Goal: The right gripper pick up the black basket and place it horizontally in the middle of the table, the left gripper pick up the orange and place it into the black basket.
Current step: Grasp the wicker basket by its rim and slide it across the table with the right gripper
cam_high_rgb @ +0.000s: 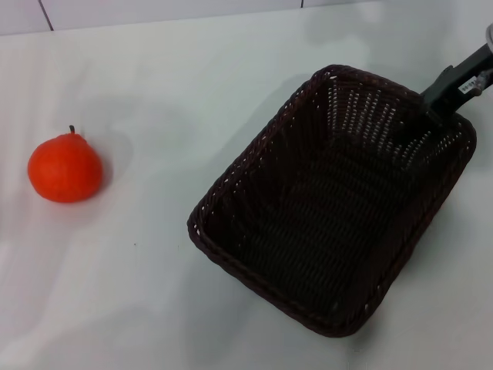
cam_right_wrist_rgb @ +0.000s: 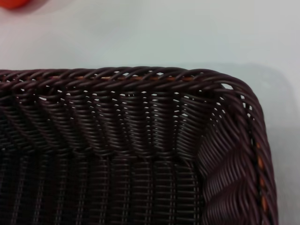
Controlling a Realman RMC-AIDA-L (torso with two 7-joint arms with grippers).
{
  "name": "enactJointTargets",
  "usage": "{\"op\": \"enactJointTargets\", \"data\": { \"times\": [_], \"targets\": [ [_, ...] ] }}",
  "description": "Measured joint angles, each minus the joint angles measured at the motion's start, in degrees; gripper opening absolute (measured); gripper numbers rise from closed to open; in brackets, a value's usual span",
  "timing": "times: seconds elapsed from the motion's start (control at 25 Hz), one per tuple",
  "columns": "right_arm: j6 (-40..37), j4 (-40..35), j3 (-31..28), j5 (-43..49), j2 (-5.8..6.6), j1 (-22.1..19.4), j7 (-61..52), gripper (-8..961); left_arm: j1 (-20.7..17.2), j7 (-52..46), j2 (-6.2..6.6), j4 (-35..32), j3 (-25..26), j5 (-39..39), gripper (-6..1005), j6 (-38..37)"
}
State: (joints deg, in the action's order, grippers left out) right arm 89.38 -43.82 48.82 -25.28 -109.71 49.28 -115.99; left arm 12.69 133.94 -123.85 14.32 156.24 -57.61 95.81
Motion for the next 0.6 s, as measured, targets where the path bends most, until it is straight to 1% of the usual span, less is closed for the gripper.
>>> {"op": "enactJointTargets", "data": {
  "times": [0.12,0.24,0.44,0.56,0.6],
  "targets": [
    [1.2,0.0,-2.0,-0.1,0.52,-0.2,0.0,560,0.1,0.0,0.00,0.0,-0.4,0.0,761,-0.5],
    [4.0,0.0,-5.4,-0.7,1.11,-0.3,0.5,452,0.1,0.0,0.01,0.0,-0.6,0.0,761,-0.5],
    [10.0,0.1,-11.6,-4.8,2.37,-1.3,1.1,269,0.0,0.0,0.01,0.0,-0.6,0.2,743,0.8],
    [11.1,0.6,-14.2,-6.0,2.80,-2.3,0.1,157,-0.1,0.0,0.01,0.2,-0.4,0.3,730,1.0],
    [11.1,1.3,-15.3,-6.1,2.97,-2.5,-0.3,157,-0.1,0.0,0.02,0.3,-0.4,0.3,725,1.0]
  ]
}}
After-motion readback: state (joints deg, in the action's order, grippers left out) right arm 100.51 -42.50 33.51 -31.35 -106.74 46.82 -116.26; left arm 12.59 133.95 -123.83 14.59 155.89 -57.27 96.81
